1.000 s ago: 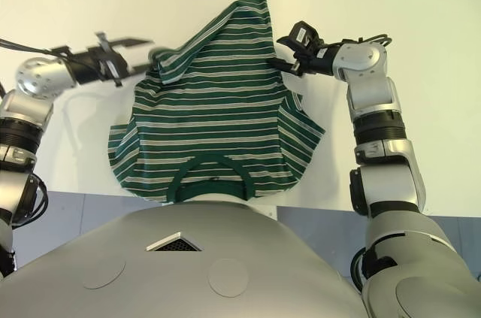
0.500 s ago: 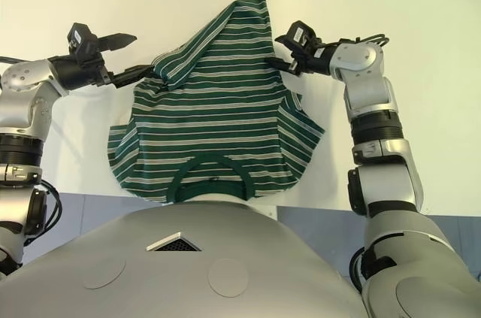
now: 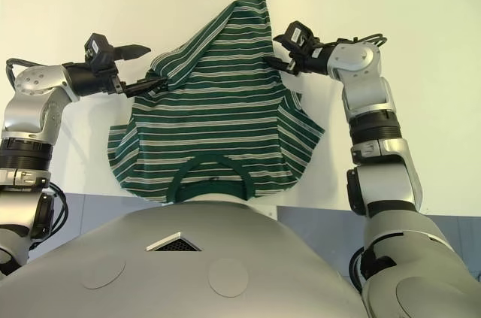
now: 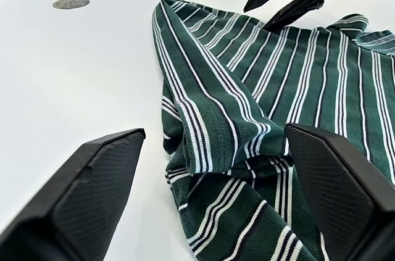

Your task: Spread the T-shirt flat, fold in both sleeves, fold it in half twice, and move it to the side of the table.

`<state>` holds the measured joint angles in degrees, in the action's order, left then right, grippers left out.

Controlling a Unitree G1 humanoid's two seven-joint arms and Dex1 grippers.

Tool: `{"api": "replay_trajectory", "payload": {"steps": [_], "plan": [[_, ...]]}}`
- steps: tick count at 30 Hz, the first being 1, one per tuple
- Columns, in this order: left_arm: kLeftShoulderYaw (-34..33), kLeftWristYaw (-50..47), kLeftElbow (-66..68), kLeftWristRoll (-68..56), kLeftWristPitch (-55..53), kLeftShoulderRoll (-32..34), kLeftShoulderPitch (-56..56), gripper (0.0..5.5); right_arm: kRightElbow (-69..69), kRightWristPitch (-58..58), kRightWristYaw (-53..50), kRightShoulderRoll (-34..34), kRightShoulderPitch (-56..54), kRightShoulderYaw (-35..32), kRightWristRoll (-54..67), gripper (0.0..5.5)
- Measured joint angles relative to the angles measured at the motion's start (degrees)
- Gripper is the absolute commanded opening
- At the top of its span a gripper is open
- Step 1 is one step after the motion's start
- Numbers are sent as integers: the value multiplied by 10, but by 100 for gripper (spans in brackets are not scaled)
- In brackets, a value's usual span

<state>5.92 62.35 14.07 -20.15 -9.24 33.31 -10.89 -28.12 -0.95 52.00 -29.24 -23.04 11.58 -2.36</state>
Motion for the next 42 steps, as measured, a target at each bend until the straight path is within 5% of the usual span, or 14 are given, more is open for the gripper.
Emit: {"api": "replay_trajectory", "payload": {"steps": [21,27,31,38,42], "plan": [[4,4,38,29,21,-18,-12,2,-4,12,-11,4,-2,9,-2,247],[-25,20,89,24,22,-11,-113,2,4,16,-12,0,1,13,-3,247],[5,3,267,121,105,1,-258,2,37,9,-3,-1,10,11,2,247],[105,-229,539,348,274,29,-377,2,116,-8,18,-10,29,5,11,247],[96,-269,591,360,301,-17,-382,112,135,-14,25,-13,37,13,6,247]]}}
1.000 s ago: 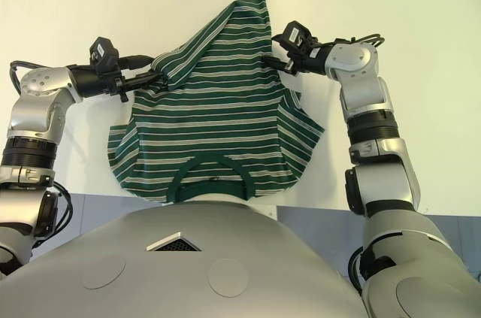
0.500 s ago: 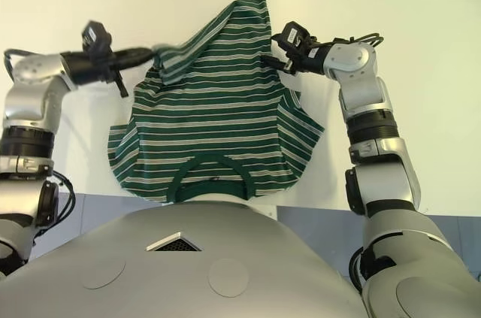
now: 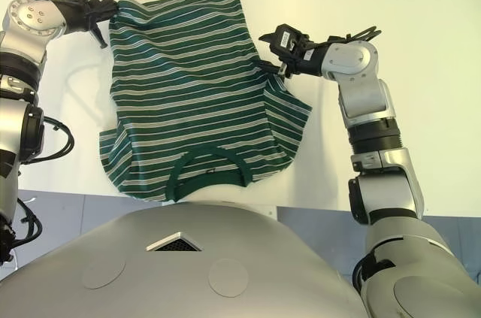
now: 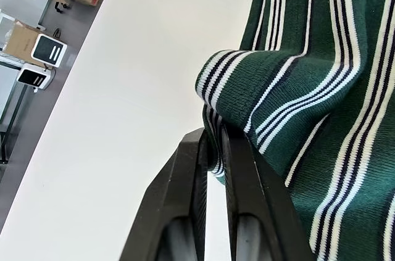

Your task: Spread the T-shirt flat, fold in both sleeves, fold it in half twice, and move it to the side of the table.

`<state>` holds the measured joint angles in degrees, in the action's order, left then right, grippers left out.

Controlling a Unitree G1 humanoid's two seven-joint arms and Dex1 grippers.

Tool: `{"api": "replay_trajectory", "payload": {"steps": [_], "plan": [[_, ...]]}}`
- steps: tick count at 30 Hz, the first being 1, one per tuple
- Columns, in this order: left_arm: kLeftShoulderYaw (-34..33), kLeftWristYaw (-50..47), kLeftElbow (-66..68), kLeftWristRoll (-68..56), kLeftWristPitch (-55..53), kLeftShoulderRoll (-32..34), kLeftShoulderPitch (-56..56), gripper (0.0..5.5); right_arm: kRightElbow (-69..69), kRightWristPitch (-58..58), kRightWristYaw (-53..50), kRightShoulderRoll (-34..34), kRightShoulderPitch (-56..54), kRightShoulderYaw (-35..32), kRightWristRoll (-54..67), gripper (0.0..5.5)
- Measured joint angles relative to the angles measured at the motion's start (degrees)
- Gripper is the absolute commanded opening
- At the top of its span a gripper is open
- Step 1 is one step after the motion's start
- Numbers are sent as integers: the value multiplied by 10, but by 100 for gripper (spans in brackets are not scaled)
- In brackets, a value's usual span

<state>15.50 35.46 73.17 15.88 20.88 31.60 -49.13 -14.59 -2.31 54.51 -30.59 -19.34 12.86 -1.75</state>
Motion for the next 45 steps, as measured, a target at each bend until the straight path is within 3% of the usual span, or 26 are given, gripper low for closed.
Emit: {"api": "replay_trajectory", "payload": {"steps": [3,7,9,14,18,21,27,35,40,45], "plan": [[-6,-48,13,7,-4,23,-2,176,-31,11,-22,12,-19,7,-9,247],[-14,-95,22,23,-20,51,-13,254,-226,61,-96,80,-143,-2,-15,247],[-23,-72,14,14,-6,43,-12,291,-323,85,-129,106,-195,-13,-22,247],[-49,125,-162,-96,61,-18,60,296,-506,127,-267,131,-250,4,-84,247],[-86,150,-369,-161,-9,-7,173,296,-552,147,-359,114,-265,33,-142,247],[-122,131,-469,-198,-104,6,254,296,-570,153,-407,74,-248,17,-142,247],[-42,124,-373,-150,-156,-75,236,296,-532,249,-334,112,-203,-59,-54,247],[-14,113,-164,-127,-152,-146,88,296,-375,252,-174,161,-144,-46,-7,247],[-54,92,-99,-151,-84,-213,62,296,-369,208,-175,178,-149,-23,-32,247],[-106,90,-151,-175,-23,-155,69,296,-447,126,-221,172,-191,-36,-42,247]]}}
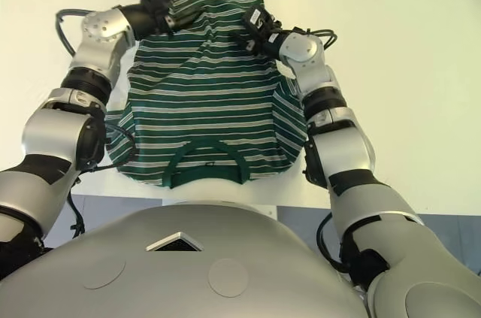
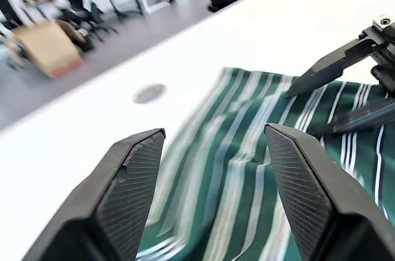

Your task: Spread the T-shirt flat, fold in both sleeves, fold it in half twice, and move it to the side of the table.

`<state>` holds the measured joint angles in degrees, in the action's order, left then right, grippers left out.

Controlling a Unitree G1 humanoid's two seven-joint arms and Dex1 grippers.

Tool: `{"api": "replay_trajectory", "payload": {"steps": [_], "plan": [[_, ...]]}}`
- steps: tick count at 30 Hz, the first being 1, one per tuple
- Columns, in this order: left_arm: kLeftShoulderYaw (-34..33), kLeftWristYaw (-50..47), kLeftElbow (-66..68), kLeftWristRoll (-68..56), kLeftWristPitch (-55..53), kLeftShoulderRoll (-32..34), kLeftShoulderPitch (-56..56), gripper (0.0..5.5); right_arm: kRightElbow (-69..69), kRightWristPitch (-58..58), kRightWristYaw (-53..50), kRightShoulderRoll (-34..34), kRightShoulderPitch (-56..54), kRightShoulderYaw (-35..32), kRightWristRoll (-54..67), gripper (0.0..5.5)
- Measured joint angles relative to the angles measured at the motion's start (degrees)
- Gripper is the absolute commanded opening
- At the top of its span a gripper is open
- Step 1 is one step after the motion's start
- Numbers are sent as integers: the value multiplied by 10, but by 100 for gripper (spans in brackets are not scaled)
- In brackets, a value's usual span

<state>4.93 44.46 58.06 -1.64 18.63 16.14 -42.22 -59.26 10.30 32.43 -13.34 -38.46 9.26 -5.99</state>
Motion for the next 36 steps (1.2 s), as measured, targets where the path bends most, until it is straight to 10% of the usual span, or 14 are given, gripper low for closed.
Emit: {"api": "replay_trajectory", "payload": {"steps": [10,20,36], "plan": [[-58,-2,-420,-58,-205,133,274,296,-26,67,-75,-42,-11,-55,18,247],[-230,-53,-748,-306,-567,125,626,244,624,-125,-57,-85,473,-231,273,247],[-111,-163,-710,-230,-530,67,550,3,804,-281,-112,-64,580,-233,346,247]]}}
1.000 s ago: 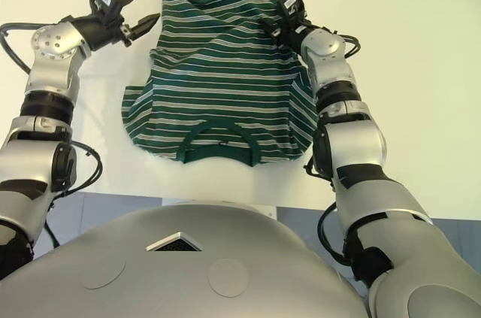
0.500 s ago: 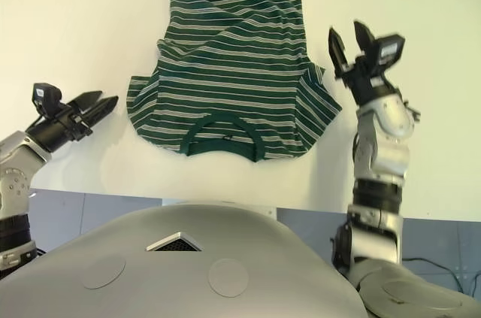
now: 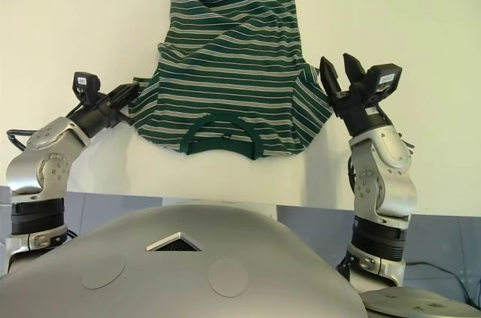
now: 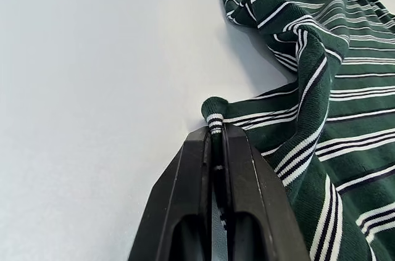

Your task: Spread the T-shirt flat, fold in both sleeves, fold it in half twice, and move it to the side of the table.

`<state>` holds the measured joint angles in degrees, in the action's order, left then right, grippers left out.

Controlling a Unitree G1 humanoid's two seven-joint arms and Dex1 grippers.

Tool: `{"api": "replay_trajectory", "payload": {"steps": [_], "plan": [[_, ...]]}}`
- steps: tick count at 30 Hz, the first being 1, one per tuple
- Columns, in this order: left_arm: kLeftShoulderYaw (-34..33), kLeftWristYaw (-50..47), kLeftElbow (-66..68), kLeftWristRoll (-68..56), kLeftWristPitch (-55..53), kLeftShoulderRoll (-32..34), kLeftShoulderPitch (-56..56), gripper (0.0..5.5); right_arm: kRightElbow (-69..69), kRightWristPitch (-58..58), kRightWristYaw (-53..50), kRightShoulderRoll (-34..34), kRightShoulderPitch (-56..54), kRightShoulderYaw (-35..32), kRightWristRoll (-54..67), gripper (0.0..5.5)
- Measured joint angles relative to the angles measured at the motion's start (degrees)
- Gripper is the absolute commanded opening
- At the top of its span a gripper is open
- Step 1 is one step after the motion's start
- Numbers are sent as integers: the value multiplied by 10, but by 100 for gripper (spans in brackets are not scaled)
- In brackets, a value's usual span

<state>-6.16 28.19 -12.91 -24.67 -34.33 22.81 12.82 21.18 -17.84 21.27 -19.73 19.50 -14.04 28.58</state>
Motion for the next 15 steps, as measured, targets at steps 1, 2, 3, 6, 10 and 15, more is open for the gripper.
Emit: {"api": "replay_trajectory", "payload": {"steps": [1,2,3,6,10,15], "plan": [[-2,-2,1,0,9,-5,0,3,0,-7,1,2,20,-10,8,247],[-8,-4,2,-4,12,-12,0,3,2,-10,2,3,32,-17,13,247],[-28,-15,-3,-23,18,-35,12,3,4,-17,3,7,53,-31,29,247],[-100,-28,-66,-103,55,-101,64,3,6,-28,-5,24,83,-69,59,247],[-132,-75,-150,-135,131,-195,158,3,9,-34,-24,62,117,-86,85,247],[-33,-81,-167,15,239,-199,207,3,46,-63,-18,72,153,-53,97,247]]}}
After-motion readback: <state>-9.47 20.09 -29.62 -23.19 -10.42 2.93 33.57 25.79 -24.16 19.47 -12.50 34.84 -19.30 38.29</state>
